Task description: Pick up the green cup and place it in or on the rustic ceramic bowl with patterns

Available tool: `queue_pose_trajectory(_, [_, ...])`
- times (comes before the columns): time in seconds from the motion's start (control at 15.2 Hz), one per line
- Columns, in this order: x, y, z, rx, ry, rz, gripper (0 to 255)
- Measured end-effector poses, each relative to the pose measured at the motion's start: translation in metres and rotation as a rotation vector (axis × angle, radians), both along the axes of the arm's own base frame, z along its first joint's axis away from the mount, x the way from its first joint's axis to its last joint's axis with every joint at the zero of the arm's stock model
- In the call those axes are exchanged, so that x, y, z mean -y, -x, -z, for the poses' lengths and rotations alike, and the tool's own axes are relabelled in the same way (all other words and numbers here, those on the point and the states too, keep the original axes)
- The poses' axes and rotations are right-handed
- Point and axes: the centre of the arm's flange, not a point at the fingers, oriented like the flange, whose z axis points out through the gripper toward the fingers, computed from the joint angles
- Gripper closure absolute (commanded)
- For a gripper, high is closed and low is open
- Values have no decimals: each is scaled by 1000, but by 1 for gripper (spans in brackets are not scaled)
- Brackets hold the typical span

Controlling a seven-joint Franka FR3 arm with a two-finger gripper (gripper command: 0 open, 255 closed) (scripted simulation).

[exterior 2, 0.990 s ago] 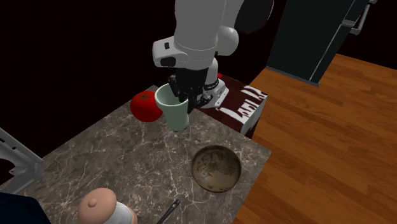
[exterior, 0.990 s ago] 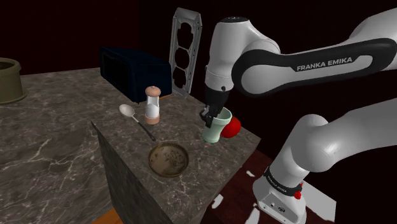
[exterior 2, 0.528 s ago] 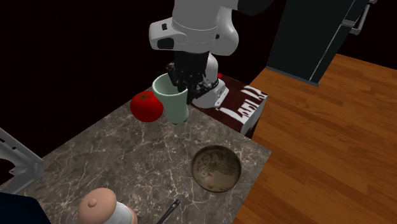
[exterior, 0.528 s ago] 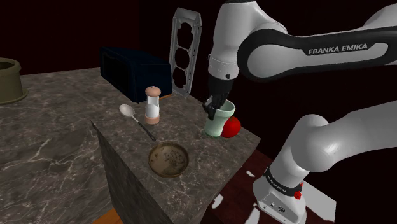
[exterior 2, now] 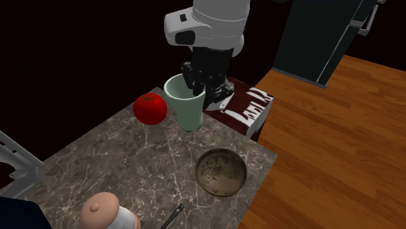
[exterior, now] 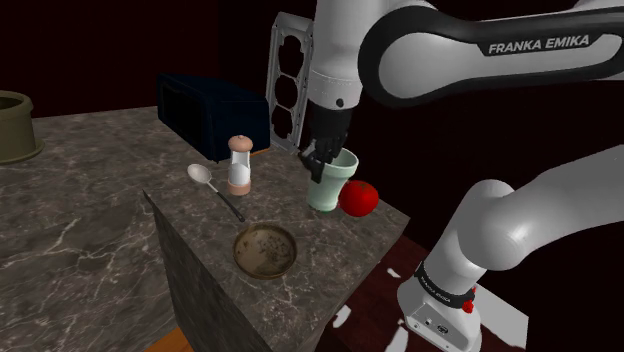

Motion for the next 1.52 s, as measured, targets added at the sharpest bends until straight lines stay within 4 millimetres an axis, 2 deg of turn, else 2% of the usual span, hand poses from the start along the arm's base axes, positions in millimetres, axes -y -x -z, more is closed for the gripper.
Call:
queue_pose_trajectory(0.66, [-127,-24,-30,0,0,-2,255])
queue_pose_trajectory(0.73, [-134,-24,-32,0,0,-1,255])
queue_pose_trajectory(0.92, [-141,-26,-24,0,-1,0,255])
queue_pose_trajectory(1.52, [-143,-27,23,-1,-1,1,255])
